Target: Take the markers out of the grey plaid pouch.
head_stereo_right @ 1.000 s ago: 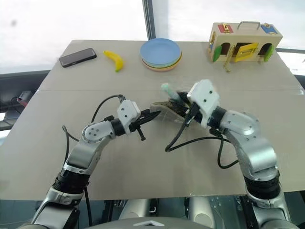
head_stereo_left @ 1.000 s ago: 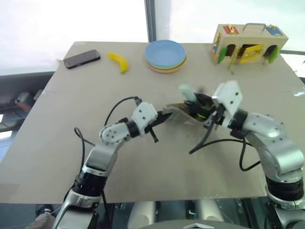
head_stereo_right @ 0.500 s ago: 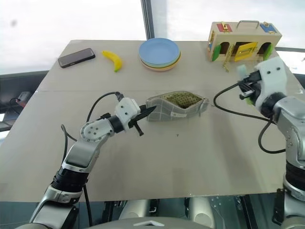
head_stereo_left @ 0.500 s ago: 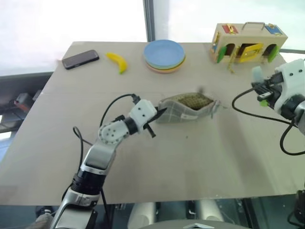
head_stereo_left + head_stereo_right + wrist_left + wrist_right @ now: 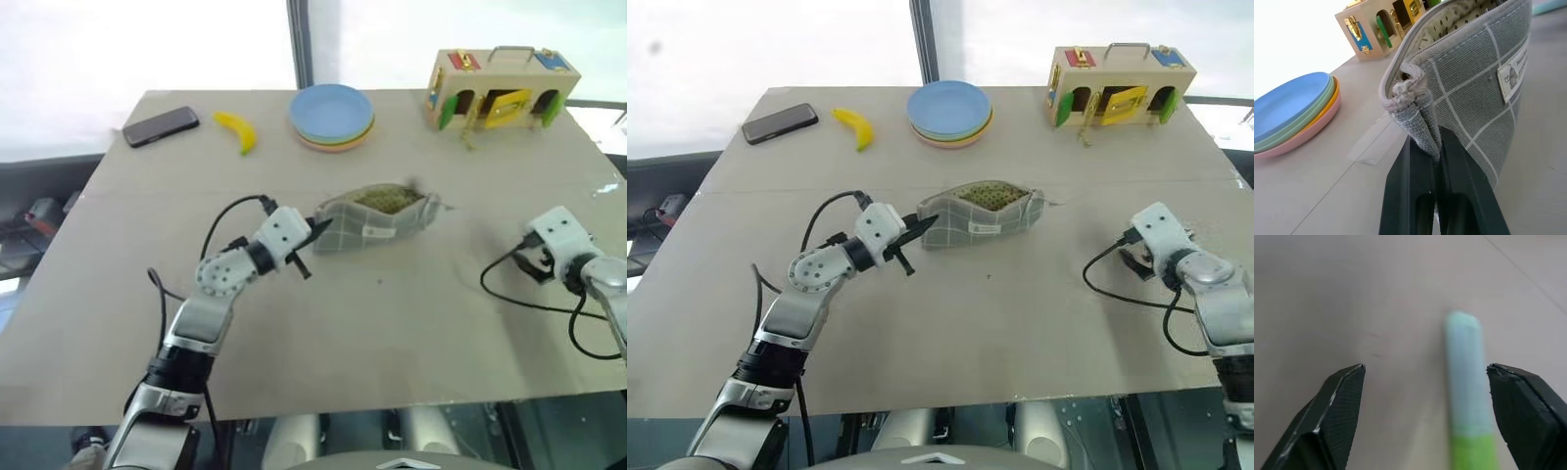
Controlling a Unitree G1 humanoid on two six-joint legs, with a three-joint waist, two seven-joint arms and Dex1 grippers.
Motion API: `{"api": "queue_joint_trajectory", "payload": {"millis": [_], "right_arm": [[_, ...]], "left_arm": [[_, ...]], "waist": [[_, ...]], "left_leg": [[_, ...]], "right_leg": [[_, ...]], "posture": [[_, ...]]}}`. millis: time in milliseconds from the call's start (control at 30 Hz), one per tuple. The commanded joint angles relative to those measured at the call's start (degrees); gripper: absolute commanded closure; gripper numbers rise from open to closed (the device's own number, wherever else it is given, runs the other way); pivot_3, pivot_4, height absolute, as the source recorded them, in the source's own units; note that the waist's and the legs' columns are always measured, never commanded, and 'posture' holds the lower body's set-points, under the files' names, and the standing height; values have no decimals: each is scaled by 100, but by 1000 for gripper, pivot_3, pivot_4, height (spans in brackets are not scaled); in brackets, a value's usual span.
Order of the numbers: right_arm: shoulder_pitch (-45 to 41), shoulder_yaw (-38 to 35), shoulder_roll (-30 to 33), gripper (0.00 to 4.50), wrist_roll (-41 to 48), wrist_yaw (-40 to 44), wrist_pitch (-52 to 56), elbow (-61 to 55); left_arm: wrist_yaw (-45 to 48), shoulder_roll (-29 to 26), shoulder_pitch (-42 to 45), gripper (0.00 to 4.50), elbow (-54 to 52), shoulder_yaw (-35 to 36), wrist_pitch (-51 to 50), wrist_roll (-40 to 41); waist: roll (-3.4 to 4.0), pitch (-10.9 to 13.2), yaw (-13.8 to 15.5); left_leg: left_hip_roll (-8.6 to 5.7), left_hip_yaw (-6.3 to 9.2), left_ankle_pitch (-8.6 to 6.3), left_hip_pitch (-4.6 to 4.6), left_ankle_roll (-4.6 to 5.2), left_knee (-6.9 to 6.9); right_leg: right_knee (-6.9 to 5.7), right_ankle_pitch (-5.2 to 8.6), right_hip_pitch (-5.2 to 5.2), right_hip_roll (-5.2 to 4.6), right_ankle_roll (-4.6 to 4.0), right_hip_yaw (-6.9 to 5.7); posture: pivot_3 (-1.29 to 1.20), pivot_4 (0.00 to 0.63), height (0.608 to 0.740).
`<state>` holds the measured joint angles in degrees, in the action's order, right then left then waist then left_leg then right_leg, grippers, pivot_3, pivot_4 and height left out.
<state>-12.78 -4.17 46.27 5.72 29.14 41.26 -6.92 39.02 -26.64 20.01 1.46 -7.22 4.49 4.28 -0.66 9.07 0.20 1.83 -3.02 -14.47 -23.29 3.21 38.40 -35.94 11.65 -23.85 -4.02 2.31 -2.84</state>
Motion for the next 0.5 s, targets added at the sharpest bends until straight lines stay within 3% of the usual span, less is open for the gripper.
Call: {"api": "queue_joint_trajectory", "payload": {"millis": [33,133,200,233,367,500], "right_arm": [[-505,-1146,-301,1664,1463,233,1405,-2113],[-1167,-897,-856,3336,2141,-23,2219,-3071],[-1567,-530,-1274,4258,2222,-298,2457,-3191],[-1726,-335,-1458,4463,2215,-413,2515,-3169],[-2014,501,-1844,4463,1975,-525,2239,-2666],[-2123,1349,-1809,4463,1574,-340,1697,-2026]], "left_arm": [[174,-16,-66,4500,198,49,326,72],[316,7,-11,4500,440,8,583,96],[397,27,62,4500,592,-30,768,78],[428,40,95,4500,660,-48,851,65],[465,131,184,4500,870,-67,1087,46],[465,204,148,4500,830,-34,1144,117]], "waist": [[10,4,9],[4,1,-4],[1,-1,10],[1,-1,15],[2,-1,61],[2,-1,56]], "left_leg": [[0,-1,0,0,0,0],[11,-10,0,4,-1,0],[20,-5,-1,5,-2,0],[20,-3,-1,5,-2,0],[14,-7,-1,-7,-2,2],[-4,-5,0,-32,0,5]], "right_leg": [[0,-2,-2,0,-3,1],[-1,-5,-4,2,-10,5],[0,-4,-3,6,-12,-4],[0,-4,-2,6,-18,-7],[2,-3,-9,-1,-27,-7],[7,-10,-25,-12,-18,-6]], "posture": [[0,150,740],[0,150,740],[0,150,740],[0,150,740],[0,150,740],[0,150,740]]}}
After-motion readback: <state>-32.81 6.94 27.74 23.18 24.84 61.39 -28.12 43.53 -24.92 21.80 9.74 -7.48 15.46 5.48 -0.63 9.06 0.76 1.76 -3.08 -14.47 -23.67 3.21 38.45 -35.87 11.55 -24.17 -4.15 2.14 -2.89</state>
